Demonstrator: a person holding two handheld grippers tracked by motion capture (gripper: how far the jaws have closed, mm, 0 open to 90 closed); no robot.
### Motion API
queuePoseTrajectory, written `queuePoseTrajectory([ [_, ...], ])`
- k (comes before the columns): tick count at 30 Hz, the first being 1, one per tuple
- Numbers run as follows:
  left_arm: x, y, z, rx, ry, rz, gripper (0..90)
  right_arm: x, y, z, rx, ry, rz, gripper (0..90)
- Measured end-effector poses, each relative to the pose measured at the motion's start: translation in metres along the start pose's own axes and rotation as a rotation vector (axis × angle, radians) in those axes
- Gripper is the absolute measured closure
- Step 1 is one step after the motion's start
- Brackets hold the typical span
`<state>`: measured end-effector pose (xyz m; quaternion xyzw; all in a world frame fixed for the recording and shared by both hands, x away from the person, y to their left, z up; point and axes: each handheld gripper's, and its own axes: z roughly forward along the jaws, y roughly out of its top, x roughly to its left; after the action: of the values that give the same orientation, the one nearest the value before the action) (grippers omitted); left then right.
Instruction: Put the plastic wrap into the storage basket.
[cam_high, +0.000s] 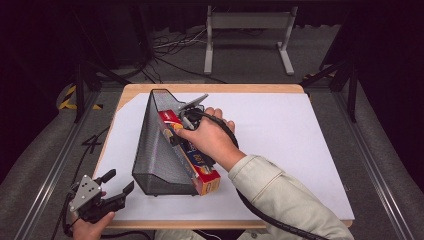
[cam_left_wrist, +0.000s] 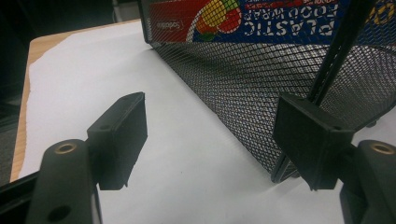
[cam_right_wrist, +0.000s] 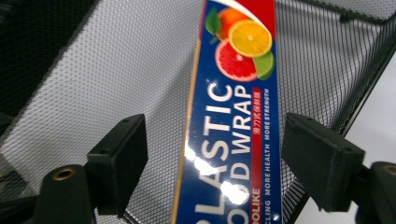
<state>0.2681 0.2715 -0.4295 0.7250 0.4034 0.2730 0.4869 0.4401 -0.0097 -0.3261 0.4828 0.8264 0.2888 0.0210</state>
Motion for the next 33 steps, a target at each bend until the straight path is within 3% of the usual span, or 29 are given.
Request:
queuePoseTrajectory([
  [3, 0.0, 0.0, 0.0, 0.001, 0.0, 0.0, 27.0, 0.003, 0.0, -0.007, -0.023, 0.021, -0.023, 22.3],
  [9, 0.001, 0.0, 0.0, -0.001, 0.004, -0.001, 27.0, 0.009, -0.003, -0.03, -0.151, 0.09, -0.132, 21.2],
  [12, 0.001, 0.001, 0.0, -0.004, 0.003, 0.0, 27.0, 0.008, -0.008, -0.041, -0.273, 0.144, -0.161, 21.6],
  [14, 0.0, 0.001, 0.0, -0.003, 0.004, 0.001, 27.0, 0.007, -0.012, -0.046, -0.33, 0.158, -0.203, 21.7],
  [15, 0.0, 0.001, 0.0, -0.003, 0.004, 0.001, 27.0, 0.007, -0.012, -0.046, -0.33, 0.158, -0.203, 21.7],
  [16, 0.0, 0.001, 0.001, -0.002, 0.004, 0.001, 27.0, 0.006, -0.017, -0.052, -0.387, 0.179, -0.247, 21.7],
  [23, 0.001, 0.001, 0.001, -0.002, 0.004, -0.002, 26.9, -0.005, -0.031, -0.069, -0.411, 0.184, -0.317, 20.7],
  [29, 0.0, 0.001, 0.001, -0.001, 0.004, -0.003, 27.0, -0.029, -0.051, -0.095, -0.431, 0.156, -0.355, 19.4],
  [33, 0.0, 0.002, 0.002, 0.002, 0.007, -0.004, 27.0, -0.054, -0.07, -0.118, -0.455, 0.124, -0.361, 18.9],
])
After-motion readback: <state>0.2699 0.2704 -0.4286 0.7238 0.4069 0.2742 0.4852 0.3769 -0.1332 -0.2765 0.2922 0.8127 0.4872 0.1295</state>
